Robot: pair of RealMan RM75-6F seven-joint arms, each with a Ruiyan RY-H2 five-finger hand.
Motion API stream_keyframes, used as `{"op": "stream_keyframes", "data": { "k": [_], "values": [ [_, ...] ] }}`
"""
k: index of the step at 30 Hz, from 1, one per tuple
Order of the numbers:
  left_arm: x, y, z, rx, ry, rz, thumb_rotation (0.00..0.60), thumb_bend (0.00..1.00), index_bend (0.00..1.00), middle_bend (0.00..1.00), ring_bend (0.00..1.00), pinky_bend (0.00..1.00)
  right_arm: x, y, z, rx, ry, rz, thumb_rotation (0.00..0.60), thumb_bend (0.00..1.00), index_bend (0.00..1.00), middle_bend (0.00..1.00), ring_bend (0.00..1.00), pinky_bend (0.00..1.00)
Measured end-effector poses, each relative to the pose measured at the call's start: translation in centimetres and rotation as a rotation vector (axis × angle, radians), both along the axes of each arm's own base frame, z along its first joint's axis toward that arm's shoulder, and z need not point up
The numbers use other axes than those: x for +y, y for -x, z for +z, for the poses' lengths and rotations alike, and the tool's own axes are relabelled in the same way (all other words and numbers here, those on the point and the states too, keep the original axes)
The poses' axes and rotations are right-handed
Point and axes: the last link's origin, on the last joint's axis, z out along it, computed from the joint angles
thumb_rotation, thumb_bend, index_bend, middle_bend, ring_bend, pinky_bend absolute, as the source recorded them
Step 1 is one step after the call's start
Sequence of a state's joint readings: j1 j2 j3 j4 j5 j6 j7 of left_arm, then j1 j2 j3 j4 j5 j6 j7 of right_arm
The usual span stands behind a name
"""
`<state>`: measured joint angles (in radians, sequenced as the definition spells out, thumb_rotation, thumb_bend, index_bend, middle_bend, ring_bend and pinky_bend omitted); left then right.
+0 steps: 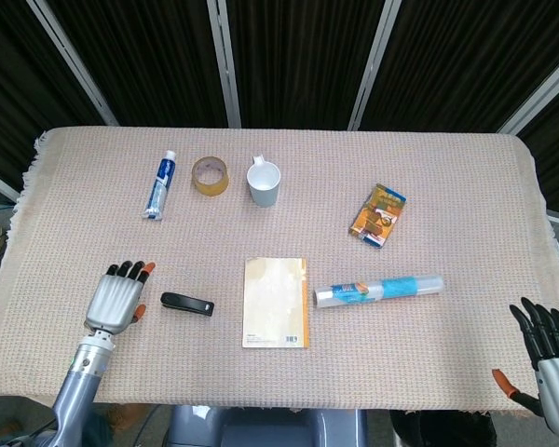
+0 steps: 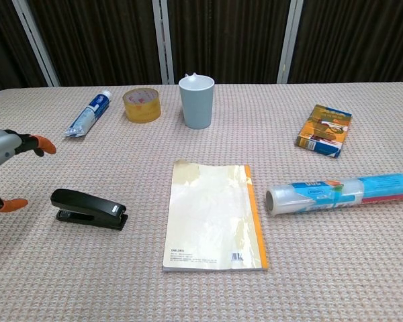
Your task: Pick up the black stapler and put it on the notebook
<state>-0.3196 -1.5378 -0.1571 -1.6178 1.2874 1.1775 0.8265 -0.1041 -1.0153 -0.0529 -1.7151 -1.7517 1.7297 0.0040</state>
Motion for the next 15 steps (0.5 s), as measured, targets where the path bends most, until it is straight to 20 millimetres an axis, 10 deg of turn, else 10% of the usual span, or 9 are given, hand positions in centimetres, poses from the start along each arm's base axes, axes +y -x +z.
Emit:
{"op": "stream_keyframes", "data": {
  "k": [15],
  "values": [
    [0.1,-1.7,-3.0,-0.029,0.081,-0.046,0.590,0.24,0.23,0.24,0.21,0.31,0.3,0.1,0.0,-0.004,-0.003,0.004,0.600,0.16,0.00,0.00,0.00,0.00]
  ]
}}
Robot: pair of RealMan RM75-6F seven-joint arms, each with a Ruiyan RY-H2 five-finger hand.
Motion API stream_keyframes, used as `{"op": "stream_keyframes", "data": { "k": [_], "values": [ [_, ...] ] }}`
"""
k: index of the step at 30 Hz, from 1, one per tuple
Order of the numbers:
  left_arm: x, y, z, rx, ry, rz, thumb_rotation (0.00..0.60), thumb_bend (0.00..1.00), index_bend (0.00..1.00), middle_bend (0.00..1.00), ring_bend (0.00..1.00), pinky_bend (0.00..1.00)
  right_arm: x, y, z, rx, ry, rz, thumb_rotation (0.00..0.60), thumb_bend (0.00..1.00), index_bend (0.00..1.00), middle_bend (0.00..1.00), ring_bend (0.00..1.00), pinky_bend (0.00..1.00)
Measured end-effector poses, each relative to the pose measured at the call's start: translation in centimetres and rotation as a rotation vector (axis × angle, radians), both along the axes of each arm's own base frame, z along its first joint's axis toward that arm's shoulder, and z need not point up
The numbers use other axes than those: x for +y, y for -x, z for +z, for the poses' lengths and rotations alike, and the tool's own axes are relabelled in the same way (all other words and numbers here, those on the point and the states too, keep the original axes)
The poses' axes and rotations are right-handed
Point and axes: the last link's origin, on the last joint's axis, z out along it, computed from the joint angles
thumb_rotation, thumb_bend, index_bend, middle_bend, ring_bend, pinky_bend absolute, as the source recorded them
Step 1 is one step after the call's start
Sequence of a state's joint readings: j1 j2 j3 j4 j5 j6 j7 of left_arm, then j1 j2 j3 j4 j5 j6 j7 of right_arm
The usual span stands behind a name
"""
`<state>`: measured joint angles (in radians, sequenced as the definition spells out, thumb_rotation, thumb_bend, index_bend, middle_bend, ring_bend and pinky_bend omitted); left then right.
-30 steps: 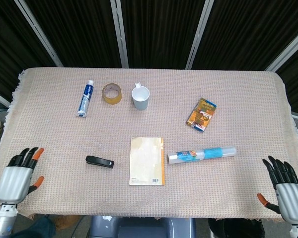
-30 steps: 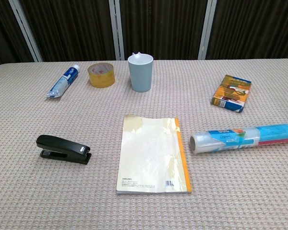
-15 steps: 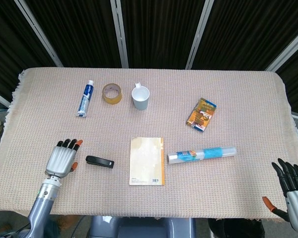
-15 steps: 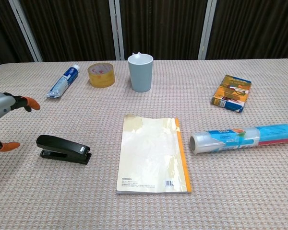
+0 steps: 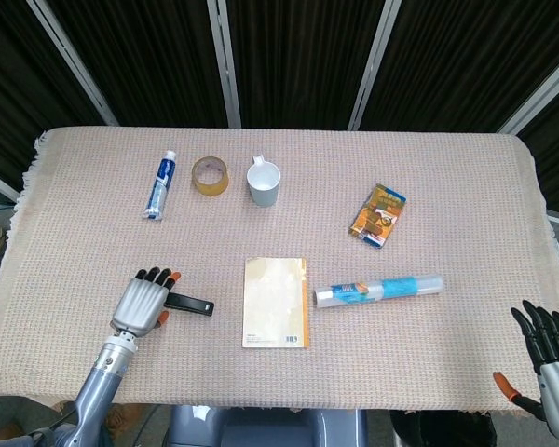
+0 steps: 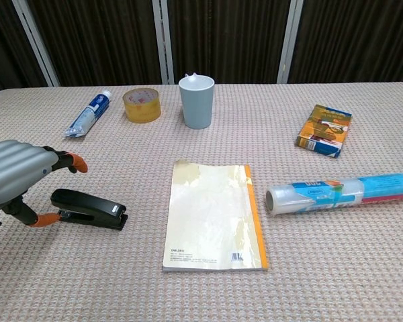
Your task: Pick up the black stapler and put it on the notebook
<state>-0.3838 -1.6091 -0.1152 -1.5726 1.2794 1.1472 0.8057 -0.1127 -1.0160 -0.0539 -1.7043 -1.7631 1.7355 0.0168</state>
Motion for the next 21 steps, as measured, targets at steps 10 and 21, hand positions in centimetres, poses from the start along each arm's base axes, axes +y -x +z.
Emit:
{"op": "stream_keyframes", "data": {
  "k": [10,21],
  "values": [
    [0.8,-1.3,-2.1,-0.009,0.064,-0.003,0.600,0.30,0.31,0.31,0.25,0.35,-0.1,0.0,0.0,0.004,-0.011,0.010,0.600,0.16,0.00,0.00,0.00,0.00],
    [1.1,-2.7,-3.2,-0.045,0.133,-0.007,0.600,0.36,0.36,0.41,0.32,0.42,0.1,-0.1,0.0,0.003,-0.024,0.017,0.600,0.16,0.00,0.00,0.00,0.00]
  ]
}}
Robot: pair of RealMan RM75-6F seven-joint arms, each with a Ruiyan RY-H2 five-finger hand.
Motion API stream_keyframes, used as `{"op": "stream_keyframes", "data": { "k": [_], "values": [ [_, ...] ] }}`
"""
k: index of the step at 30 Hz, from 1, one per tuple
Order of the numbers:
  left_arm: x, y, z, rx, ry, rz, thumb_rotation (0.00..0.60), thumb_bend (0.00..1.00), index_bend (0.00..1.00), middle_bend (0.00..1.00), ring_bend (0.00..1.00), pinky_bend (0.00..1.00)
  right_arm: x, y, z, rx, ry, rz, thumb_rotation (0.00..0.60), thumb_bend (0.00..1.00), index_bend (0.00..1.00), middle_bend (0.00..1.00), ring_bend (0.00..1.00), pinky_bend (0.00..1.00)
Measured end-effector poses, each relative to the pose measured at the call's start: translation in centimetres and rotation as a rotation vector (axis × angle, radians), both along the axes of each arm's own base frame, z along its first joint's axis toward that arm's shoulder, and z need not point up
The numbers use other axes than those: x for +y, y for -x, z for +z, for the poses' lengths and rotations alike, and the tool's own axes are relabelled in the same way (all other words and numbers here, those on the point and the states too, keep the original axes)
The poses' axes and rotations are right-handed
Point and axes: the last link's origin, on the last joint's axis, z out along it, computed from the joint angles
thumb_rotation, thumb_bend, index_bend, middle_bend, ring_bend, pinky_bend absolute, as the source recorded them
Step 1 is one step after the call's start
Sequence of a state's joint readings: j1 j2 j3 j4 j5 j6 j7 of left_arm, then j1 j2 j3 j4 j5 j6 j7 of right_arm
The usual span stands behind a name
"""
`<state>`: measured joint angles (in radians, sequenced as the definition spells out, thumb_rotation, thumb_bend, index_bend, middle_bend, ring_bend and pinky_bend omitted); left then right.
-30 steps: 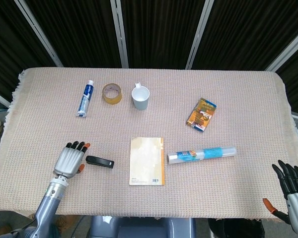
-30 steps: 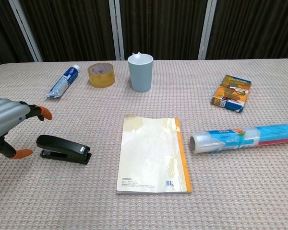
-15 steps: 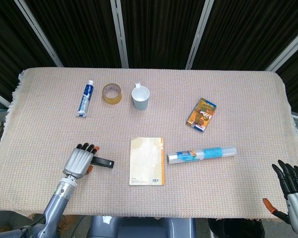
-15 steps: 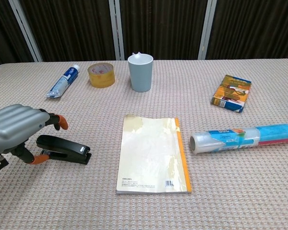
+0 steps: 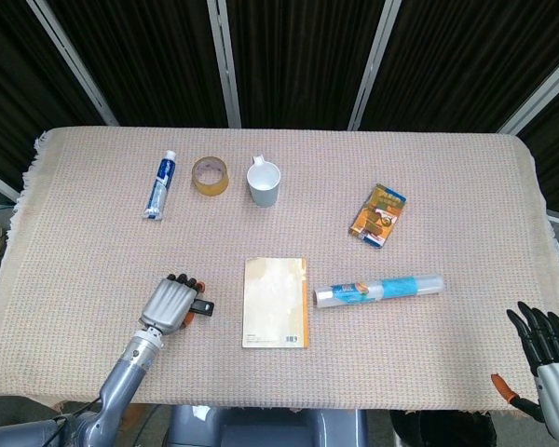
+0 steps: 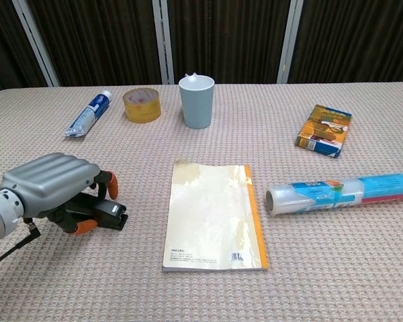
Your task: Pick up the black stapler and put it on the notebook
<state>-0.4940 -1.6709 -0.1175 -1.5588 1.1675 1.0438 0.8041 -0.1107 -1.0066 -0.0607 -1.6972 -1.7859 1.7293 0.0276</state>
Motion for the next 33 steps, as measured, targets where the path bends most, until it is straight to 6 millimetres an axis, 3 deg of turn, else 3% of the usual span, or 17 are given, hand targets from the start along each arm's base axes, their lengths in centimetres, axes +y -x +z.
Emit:
{"op": "stream_keyframes", "data": {
  "k": [10,14,25,33],
  "values": [
    [-0.2,-0.6,0.0,0.058,-0.043,-0.017,0.600,0.50,0.45,0.52,0.45,0.51,0.0,0.0,-0.1,0.005,-0.007,-0.006,0.600,0.16,0.00,0.00,0.00,0.00],
    [-0.3,-0.9,0.9,0.059,-0.094,-0.026,0.600,0.50,0.47,0.53,0.46,0.52,0.1,-0.1,-0.2,0.007,-0.007,0.000,0.600,0.16,0.00,0.00,0.00,0.00],
    [-1.3,-5.1,4.1,-0.047,-0.125,-0.121,0.600,0.47,0.47,0.53,0.46,0.52,0.0,-0.3,-0.8,0.011,-0.034,0.004,0.600,0.16,0.00,0.00,0.00,0.00],
    [1.1,-8.4,1.6,-0.072,-0.107,-0.140,0.600,0.47,0.48,0.53,0.46,0.52,-0.2,-0.1,-1.1,0.005,-0.066,-0.005,0.600,0.16,0.00,0.00,0.00,0.00]
  ]
}}
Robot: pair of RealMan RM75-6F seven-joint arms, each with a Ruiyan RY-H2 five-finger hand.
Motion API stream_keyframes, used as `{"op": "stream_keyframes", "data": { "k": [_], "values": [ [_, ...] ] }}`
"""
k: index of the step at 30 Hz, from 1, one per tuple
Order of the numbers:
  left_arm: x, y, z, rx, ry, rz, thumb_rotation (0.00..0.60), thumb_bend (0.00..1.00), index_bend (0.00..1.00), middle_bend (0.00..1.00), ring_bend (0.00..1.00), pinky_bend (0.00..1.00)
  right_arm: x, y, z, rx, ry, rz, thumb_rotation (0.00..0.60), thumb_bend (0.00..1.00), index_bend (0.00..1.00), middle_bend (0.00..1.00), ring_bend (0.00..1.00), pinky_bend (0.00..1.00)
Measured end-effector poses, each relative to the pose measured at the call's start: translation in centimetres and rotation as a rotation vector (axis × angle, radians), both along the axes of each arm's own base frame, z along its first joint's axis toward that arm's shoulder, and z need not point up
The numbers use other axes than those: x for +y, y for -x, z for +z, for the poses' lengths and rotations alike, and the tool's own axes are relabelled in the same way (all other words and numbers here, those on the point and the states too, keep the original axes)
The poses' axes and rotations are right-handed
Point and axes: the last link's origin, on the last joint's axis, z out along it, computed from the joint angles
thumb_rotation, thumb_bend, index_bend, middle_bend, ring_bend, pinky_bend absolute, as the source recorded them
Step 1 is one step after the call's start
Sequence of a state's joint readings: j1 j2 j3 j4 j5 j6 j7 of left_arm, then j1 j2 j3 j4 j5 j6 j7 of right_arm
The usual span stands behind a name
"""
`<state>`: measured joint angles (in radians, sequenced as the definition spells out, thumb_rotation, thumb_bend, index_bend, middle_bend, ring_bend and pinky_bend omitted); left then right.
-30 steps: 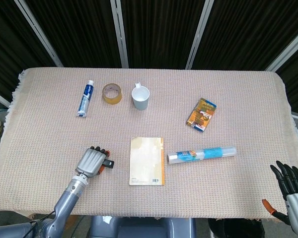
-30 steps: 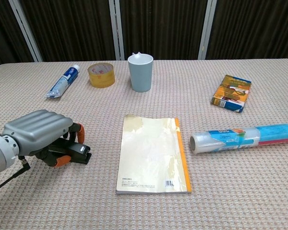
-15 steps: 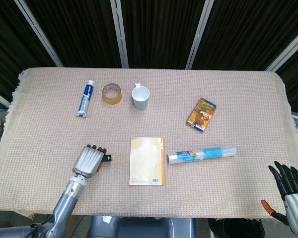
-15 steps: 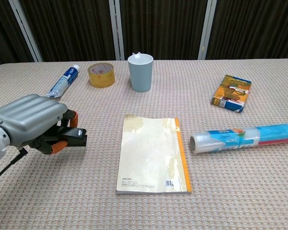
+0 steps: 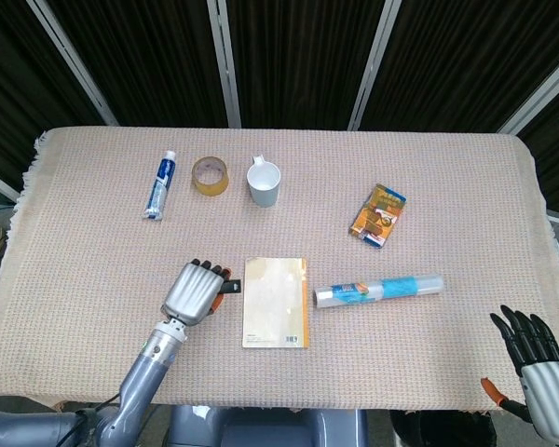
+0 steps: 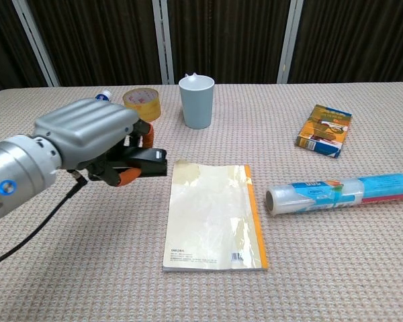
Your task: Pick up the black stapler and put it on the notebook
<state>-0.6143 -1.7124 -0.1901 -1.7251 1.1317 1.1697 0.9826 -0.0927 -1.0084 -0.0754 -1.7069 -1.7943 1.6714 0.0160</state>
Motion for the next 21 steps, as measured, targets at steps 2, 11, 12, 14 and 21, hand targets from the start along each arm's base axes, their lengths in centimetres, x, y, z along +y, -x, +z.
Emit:
{"op": "stream_keyframes", "data": {
  "k": [2,11,12,14,21],
  "values": [
    [0.6,-0.9,-1.1,0.017,0.015,-0.003,0.600,0.48,0.48,0.53,0.46,0.52,-0.1,0.0,0.1,-0.012,-0.002,0.004,0.600,0.16,0.00,0.00,0.00,0.00],
    [1.2,-6.2,-6.1,0.050,0.099,-0.058,0.600,0.47,0.48,0.53,0.46,0.52,-0.3,-0.1,0.6,-0.041,0.014,0.043,0.600,0.16,0.00,0.00,0.00,0.00],
    [1.1,-6.9,-6.6,0.049,0.106,-0.066,0.600,0.47,0.48,0.53,0.46,0.51,-0.2,-0.1,0.7,-0.045,0.016,0.043,0.600,0.16,0.00,0.00,0.00,0.00],
    [1.0,-7.6,-7.0,0.051,0.112,-0.074,0.600,0.47,0.48,0.53,0.46,0.51,-0.1,-0.1,1.0,-0.051,0.022,0.044,0.600,0.16,0.00,0.00,0.00,0.00],
    [1.1,-8.9,-8.7,0.079,0.143,-0.091,0.600,0.46,0.48,0.53,0.46,0.51,0.2,0.0,1.5,-0.074,0.038,0.055,0.600,0.16,0.00,0.00,0.00,0.00]
  ]
}}
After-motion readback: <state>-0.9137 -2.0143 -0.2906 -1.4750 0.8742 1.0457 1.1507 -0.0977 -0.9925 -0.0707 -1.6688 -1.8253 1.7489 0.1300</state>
